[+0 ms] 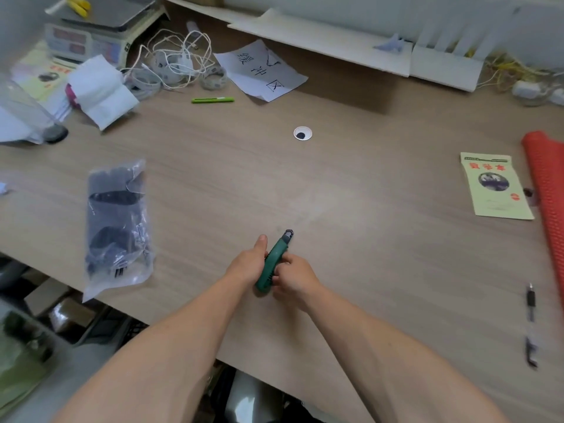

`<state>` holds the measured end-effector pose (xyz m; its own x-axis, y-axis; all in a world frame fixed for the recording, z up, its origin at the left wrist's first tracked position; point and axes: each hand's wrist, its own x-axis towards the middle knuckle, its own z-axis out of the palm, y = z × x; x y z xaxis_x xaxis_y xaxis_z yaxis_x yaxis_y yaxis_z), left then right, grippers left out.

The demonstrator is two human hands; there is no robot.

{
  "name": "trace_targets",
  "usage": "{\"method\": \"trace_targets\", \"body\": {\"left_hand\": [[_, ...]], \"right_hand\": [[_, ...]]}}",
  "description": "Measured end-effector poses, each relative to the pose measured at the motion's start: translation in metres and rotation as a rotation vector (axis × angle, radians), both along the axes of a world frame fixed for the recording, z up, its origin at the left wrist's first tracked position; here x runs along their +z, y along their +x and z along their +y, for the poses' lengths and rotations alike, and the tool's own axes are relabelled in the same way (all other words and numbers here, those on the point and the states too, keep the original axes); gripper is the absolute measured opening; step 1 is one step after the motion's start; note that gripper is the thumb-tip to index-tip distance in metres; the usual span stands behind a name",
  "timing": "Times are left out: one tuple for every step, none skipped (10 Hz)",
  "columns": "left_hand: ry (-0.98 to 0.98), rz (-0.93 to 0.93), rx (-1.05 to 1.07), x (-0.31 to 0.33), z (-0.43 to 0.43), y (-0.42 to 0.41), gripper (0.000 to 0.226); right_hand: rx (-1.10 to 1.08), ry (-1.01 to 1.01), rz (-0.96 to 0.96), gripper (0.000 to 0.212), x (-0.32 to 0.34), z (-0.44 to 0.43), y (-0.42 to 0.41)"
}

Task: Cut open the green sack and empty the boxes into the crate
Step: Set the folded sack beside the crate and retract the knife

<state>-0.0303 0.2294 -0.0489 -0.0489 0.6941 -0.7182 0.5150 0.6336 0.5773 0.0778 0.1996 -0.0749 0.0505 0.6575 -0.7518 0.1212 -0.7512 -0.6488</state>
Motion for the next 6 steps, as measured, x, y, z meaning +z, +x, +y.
{"method": "trace_targets", "body": {"left_hand": [[-0.006, 0.043, -0.034, -0.005, 0.004, -0.001, 0.067], [0.01, 0.061, -0.035, -0.008, 0.007, -0.002, 0.067], [0.023, 0.067, -0.051, -0.008, 0.006, -0.003, 0.067], [0.053, 0.096, -0.077, -0.002, 0.004, -0.004, 0.067], [0.13, 0.102, -0.122, 0.005, -0.001, -0.009, 0.062], [0.19, 0.132, -0.183, 0.016, -0.011, -0.017, 0.058]], "right_hand": [[0.061, 0.016, -0.075, 0.036, 0.006, 0.008, -0.003], [0.109, 0.05, -0.136, 0.037, 0.002, 0.01, -0.004], [0.116, 0.071, -0.133, 0.051, 0.001, 0.006, -0.005], [0.093, 0.074, -0.125, 0.046, 0.0, 0.003, -0.004], [0.075, 0.064, -0.159, 0.041, -0.007, -0.002, -0.005], [0.08, 0.064, -0.217, 0.07, -0.006, -0.014, -0.005]]}}
